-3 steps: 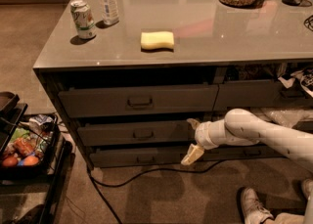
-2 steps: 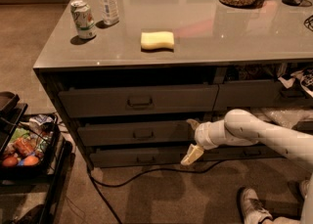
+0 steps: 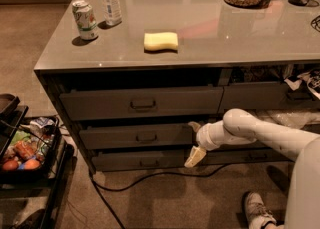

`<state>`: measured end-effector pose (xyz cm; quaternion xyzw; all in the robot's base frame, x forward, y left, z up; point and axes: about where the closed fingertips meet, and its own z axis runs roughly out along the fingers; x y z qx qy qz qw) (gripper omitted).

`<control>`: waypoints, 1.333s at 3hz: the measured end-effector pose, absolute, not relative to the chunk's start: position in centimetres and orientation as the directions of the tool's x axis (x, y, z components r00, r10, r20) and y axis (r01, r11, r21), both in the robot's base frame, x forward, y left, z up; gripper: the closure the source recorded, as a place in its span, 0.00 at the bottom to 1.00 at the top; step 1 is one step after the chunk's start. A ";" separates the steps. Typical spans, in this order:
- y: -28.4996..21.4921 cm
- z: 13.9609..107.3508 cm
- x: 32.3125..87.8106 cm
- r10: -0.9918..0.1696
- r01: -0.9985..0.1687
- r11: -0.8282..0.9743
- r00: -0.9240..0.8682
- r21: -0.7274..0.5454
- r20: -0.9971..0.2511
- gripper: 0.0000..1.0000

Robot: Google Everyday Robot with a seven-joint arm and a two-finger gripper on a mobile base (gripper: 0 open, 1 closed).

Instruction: Open middle drawer

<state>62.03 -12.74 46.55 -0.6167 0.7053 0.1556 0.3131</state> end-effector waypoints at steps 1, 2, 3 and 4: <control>-12.5 45.6 62.6 -0.793 -0.962 0.177 -0.014 -0.209 -0.609 0.00; -12.2 44.8 63.1 -0.797 -0.942 0.175 0.037 -0.288 -0.603 0.00; -11.1 45.0 64.7 -0.786 -0.921 0.156 0.103 -0.357 -0.610 0.00; -10.9 45.2 65.0 -0.784 -0.918 0.151 0.115 -0.367 -0.610 0.00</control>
Offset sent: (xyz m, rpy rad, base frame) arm 0.0209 0.0064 -0.0217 -0.0469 -0.2492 0.0017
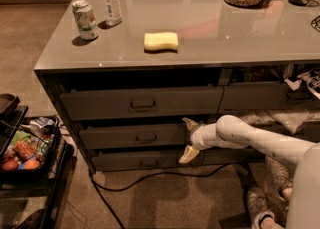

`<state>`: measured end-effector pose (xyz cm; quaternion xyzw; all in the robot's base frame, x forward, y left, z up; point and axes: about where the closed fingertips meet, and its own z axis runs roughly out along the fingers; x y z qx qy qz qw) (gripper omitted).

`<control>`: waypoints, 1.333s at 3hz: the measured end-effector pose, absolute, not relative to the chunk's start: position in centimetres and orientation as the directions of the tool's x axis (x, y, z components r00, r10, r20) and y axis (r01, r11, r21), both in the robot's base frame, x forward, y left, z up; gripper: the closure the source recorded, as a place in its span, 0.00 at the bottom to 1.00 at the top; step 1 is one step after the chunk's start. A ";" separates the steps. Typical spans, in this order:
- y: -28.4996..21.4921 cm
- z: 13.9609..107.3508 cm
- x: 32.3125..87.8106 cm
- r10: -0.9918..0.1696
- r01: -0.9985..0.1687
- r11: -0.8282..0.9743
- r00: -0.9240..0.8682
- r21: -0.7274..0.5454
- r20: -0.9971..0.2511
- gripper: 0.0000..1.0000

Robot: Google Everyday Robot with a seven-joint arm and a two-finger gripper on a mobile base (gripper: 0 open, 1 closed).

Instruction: Open middle drawer

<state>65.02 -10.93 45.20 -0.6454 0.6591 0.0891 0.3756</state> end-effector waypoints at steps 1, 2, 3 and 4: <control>-10.6 44.8 65.1 -0.779 -0.919 0.134 0.134 -0.370 -0.613 0.00; -9.0 44.3 66.4 -0.770 -0.919 0.064 0.202 -0.389 -0.605 0.00; -7.3 43.7 67.9 -0.756 -0.913 0.013 0.259 -0.409 -0.602 0.00; -6.0 43.4 69.4 -0.751 -0.894 -0.010 0.303 -0.448 -0.587 0.00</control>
Offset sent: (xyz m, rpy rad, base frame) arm 0.0373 0.0347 -0.0092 -0.0123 -0.0613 0.1777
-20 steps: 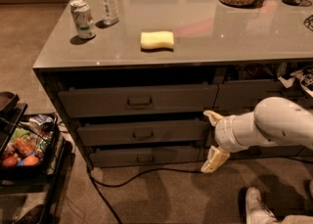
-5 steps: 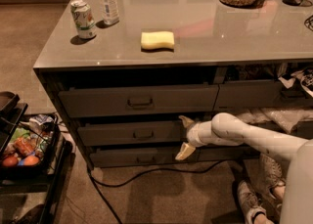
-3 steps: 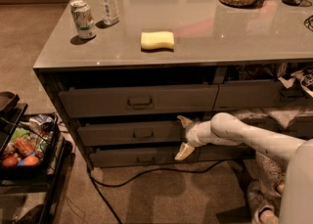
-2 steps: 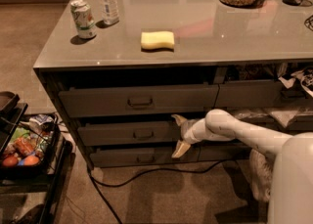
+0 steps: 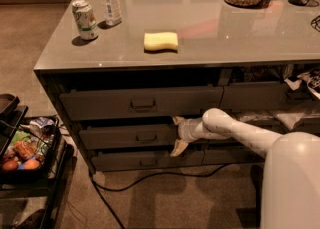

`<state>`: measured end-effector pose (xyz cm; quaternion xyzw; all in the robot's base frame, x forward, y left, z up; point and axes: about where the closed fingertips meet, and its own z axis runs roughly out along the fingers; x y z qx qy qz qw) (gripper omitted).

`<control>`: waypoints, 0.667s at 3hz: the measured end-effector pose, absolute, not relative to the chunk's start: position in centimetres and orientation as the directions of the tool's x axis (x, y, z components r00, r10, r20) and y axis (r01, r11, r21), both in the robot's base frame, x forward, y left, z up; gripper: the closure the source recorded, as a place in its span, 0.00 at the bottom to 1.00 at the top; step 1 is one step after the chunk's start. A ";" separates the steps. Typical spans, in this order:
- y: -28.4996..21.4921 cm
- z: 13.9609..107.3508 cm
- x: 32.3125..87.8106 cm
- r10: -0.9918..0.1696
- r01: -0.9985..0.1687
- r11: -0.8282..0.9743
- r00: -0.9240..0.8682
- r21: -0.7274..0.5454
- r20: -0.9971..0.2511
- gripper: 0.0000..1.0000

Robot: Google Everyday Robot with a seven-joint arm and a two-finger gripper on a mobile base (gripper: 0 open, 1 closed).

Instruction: Open middle drawer

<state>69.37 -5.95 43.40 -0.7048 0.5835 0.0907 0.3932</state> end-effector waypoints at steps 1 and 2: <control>-6.0 42.5 70.2 -0.756 -0.898 -0.017 0.299 -0.440 -0.582 0.00; -5.9 40.6 72.4 -0.774 -0.891 -0.011 0.295 -0.454 -0.560 0.00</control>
Offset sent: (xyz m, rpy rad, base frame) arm 0.0414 -0.0078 -0.0325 -0.0458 0.0064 -0.0245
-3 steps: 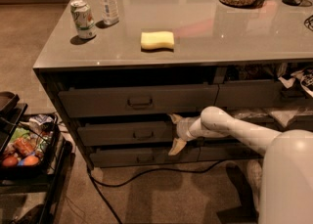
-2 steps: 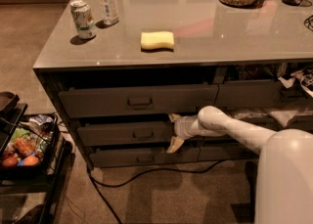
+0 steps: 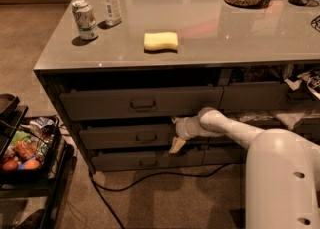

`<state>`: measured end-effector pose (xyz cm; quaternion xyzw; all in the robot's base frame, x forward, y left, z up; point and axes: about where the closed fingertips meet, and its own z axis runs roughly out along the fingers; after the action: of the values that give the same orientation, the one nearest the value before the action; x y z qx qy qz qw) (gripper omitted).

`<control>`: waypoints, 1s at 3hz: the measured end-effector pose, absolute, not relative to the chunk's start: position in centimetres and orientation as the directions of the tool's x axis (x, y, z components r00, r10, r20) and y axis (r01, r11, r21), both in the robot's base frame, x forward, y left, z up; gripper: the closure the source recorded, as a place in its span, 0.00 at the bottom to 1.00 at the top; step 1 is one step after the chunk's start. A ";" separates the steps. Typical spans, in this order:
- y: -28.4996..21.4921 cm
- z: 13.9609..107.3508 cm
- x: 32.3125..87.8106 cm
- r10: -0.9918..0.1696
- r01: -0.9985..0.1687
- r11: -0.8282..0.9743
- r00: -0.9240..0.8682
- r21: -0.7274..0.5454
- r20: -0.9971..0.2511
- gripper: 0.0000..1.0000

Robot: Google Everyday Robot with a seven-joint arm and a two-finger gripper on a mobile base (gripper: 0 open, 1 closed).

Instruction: Open middle drawer

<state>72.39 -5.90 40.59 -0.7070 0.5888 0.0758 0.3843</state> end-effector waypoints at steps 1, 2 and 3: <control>-5.9 40.6 72.4 -0.774 -0.891 -0.011 0.295 -0.454 -0.560 0.00; -5.9 40.6 72.4 -0.774 -0.891 -0.011 0.295 -0.454 -0.560 0.08; -5.9 40.6 72.4 -0.774 -0.891 -0.011 0.295 -0.454 -0.560 0.26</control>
Offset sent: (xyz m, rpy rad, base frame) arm 0.0001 0.0000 0.0000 0.0000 -0.0001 -0.0002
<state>72.39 -5.88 40.58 -0.7070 0.5888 0.0759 0.3843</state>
